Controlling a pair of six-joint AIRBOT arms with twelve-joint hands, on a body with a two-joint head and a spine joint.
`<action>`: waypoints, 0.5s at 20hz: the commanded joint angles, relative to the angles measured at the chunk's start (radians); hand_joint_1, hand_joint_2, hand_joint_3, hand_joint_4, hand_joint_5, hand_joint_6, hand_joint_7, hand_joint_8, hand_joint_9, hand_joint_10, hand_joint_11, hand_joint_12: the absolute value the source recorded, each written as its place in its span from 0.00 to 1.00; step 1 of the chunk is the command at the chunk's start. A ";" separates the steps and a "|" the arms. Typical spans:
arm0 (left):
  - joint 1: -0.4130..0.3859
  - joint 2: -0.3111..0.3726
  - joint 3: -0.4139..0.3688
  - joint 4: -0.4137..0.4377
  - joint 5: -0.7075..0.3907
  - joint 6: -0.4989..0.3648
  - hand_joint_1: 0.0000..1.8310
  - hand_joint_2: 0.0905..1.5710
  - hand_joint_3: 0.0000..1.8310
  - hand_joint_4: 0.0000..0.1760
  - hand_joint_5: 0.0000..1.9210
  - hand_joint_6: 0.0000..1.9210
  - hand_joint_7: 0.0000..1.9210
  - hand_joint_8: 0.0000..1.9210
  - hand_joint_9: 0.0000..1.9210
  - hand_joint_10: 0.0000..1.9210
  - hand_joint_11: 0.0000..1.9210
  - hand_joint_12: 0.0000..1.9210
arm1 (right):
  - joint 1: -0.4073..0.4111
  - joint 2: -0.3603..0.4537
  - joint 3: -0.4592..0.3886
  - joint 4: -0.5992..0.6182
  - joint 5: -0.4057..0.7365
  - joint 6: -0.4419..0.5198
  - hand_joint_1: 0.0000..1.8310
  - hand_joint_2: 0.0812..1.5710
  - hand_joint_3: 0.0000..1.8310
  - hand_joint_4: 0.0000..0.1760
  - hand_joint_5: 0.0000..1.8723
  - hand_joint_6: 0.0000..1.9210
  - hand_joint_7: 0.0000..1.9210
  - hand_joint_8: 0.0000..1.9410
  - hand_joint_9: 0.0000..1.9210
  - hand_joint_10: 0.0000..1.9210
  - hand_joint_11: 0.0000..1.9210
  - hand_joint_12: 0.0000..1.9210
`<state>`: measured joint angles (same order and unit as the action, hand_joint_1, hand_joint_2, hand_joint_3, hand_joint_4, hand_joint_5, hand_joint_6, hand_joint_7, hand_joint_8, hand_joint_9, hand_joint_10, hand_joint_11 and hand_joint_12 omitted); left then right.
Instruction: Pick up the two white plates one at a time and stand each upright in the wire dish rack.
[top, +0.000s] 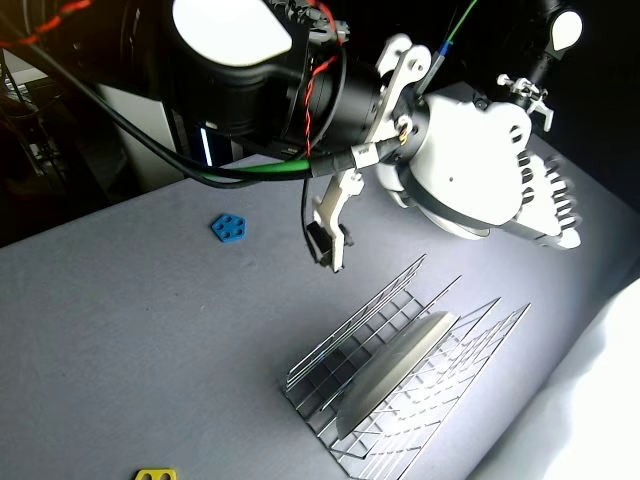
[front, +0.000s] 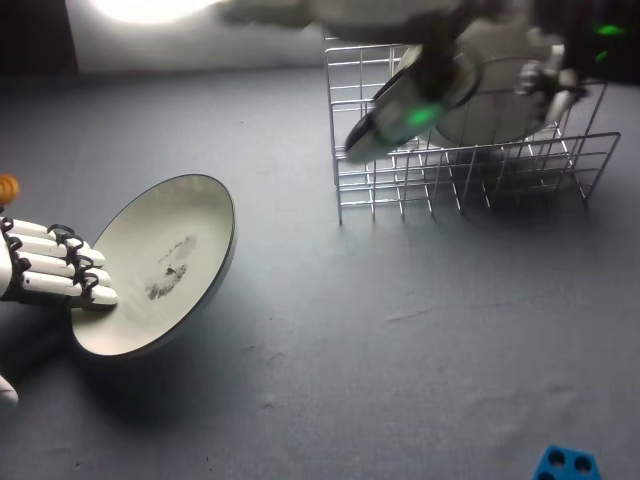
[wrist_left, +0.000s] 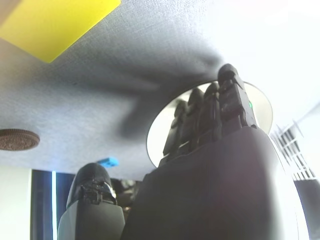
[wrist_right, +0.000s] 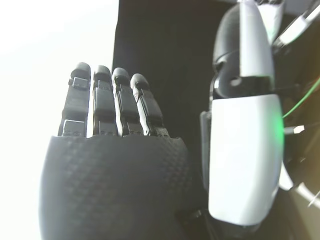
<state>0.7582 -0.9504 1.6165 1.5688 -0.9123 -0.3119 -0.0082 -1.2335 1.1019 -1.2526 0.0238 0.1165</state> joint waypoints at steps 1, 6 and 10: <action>0.007 -0.012 -0.005 0.022 -0.034 -0.002 0.00 0.65 0.00 0.00 0.03 0.00 0.03 0.00 0.02 0.00 0.00 0.00 | 0.006 -0.010 -0.017 0.006 0.017 -0.047 0.57 0.54 0.00 0.00 0.00 0.00 0.00 0.00 0.00 0.00 0.00 0.00; 0.007 -0.012 -0.005 0.022 -0.034 -0.002 0.00 0.66 0.00 0.00 0.02 0.00 0.03 0.00 0.01 0.00 0.00 0.00 | -0.031 -0.087 -0.047 0.010 -0.093 -0.042 0.56 0.55 0.00 0.00 0.00 0.00 0.00 0.00 0.00 0.00 0.00 0.00; 0.011 -0.012 -0.005 0.022 -0.034 -0.002 0.00 0.65 0.00 0.00 0.02 0.00 0.03 0.00 0.01 0.00 0.00 0.00 | -0.054 -0.118 -0.047 0.012 -0.128 0.011 0.59 0.55 0.00 0.00 0.00 0.00 0.00 0.00 0.00 0.00 0.00 0.00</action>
<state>0.7624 -0.9508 1.6165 1.5677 -0.9127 -0.3115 -0.0731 -1.3499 1.0599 -1.2289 -0.1547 0.1211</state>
